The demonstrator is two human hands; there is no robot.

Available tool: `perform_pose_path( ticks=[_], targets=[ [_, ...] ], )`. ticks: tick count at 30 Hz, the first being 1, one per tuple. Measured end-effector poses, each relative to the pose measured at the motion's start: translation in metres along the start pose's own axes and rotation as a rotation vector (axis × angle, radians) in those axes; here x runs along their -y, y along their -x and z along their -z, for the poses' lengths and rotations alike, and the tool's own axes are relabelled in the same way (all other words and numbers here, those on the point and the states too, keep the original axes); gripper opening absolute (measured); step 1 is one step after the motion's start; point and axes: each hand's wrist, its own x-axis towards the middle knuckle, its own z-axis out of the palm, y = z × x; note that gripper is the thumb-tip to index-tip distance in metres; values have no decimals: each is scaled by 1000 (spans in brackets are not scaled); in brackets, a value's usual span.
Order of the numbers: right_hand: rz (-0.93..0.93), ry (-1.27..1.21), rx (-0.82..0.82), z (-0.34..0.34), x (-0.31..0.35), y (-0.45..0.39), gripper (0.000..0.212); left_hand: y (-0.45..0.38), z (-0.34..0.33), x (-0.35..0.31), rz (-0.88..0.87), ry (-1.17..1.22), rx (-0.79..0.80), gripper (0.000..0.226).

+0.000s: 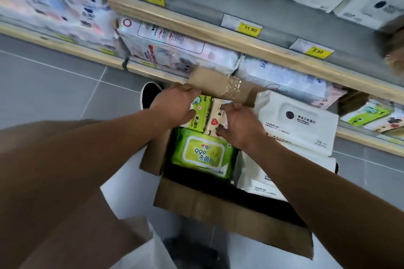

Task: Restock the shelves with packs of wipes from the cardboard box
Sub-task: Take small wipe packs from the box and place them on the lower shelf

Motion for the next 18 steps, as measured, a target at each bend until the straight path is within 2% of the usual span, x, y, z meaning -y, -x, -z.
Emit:
perform_pose_path(
  ticks=[4, 8, 12, 15, 18],
  targets=[
    [-41, 123, 60, -13, 4, -30, 63, -26, -19, 7, -17, 22, 33, 63],
    [-121, 208, 107, -24, 3, -49, 85, -38, -33, 7, -12, -102, 23, 66],
    [-104, 230, 66, -27, 2, -51, 96, -39, -42, 9, -5, -137, -3, 64],
    [-71, 238, 7, -20, 5, -45, 89, -38, -39, 6, 11, -126, -41, 57],
    [-50, 182, 1, -8, 8, -35, 72, -30, -30, 4, 31, -28, -61, 41]
  ],
)
